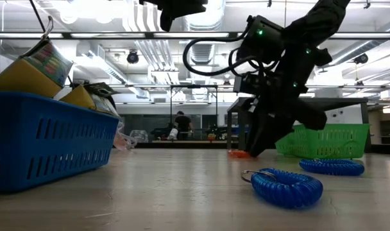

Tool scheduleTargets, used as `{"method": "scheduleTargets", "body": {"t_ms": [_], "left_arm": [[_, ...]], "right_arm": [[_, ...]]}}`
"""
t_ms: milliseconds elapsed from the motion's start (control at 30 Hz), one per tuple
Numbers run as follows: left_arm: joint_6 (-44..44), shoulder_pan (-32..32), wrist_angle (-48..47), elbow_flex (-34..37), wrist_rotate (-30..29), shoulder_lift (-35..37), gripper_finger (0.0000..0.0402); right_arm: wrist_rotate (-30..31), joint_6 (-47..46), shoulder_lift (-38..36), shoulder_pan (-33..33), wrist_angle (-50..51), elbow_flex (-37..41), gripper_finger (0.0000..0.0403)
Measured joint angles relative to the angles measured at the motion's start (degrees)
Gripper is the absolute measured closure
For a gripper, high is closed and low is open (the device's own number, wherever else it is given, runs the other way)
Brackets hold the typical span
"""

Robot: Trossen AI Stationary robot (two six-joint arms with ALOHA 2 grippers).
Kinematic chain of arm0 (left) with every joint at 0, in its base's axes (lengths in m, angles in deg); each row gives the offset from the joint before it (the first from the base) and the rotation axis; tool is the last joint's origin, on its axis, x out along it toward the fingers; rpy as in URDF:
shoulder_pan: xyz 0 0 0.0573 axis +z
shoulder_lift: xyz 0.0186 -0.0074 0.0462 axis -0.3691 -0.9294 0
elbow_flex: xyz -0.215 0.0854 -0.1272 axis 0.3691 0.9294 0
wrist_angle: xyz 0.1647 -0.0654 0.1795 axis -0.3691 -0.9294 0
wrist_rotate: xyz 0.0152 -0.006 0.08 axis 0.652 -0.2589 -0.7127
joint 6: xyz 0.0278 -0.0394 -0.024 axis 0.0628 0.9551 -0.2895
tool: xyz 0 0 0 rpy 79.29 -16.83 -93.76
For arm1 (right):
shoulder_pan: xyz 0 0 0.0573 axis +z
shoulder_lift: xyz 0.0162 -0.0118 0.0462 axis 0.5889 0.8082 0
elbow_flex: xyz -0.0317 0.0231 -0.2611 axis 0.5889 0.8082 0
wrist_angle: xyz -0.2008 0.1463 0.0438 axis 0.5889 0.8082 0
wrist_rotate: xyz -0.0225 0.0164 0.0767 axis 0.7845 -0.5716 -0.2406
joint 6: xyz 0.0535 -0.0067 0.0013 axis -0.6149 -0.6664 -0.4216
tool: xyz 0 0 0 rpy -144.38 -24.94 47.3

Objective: Pick & Place Office Desk Supplies
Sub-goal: Put the orange spring keychain into the orange bin

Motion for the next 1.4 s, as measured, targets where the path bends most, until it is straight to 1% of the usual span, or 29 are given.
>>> {"method": "scheduleTargets", "body": {"t_ms": [133, 233, 367, 567, 667, 833, 1033, 1167, 1300, 1400], "left_arm": [[-0.6, 0.0, -0.2, 0.0, 0.0, 0.0, 0.0303], [-0.6, 0.0, -0.6, 0.0, 0.0, 0.0, 0.0303], [-0.6, 0.0, -1.0, 0.0, 0.0, 0.0, 0.0303], [-0.6, 0.0, -1.0, 0.0, 0.0, 0.0, 0.0303], [-0.6, 0.0, -1.1, 0.0, 0.0, 0.0, 0.0303], [-0.6, 0.0, -1.1, 0.0, 0.0, 0.0, 0.0303], [-0.6, 0.0, -1.1, 0.0, 0.0, 0.0, 0.0303], [-0.5, 0.0, -1.1, 0.0, 0.0, 0.0, 0.0303], [-0.5, 0.0, -1.0, 0.0, 0.0, 0.0, 0.0303], [-0.5, 0.0, -1.1, 0.0, 0.0, 0.0, 0.0303]], "right_arm": [[-6.8, -2.7, 0.4, -1.5, 0.1, 0.0, 0.031], [-8.1, -5.0, 1.3, -2.1, 0.2, 0.0, 0.0313], [-8.0, -5.1, 2.5, -2.3, 0.1, -0.2, 0.0322], [-7.0, -4.8, 1.8, -2.2, 0.2, -0.1, 0.034], [-5.3, -4.7, 1.4, -2.2, 0.3, 0.0, 0.0354], [-4.7, -4.6, 1.4, -2.2, 0.3, 0.0, 0.038], [-4.2, -4.8, 1.4, -2.2, 0.4, -0.2, 0.0387], [-4.2, -4.8, 1.5, -2.2, 1.4, -1.8, 0.0389], [-4.1, -4.8, 0.5, -2.3, 2.4, -5.1, 0.0389], [-4.5, -4.8, -0.6, -2.2, 6.7, -8.4, 0.039]]}}
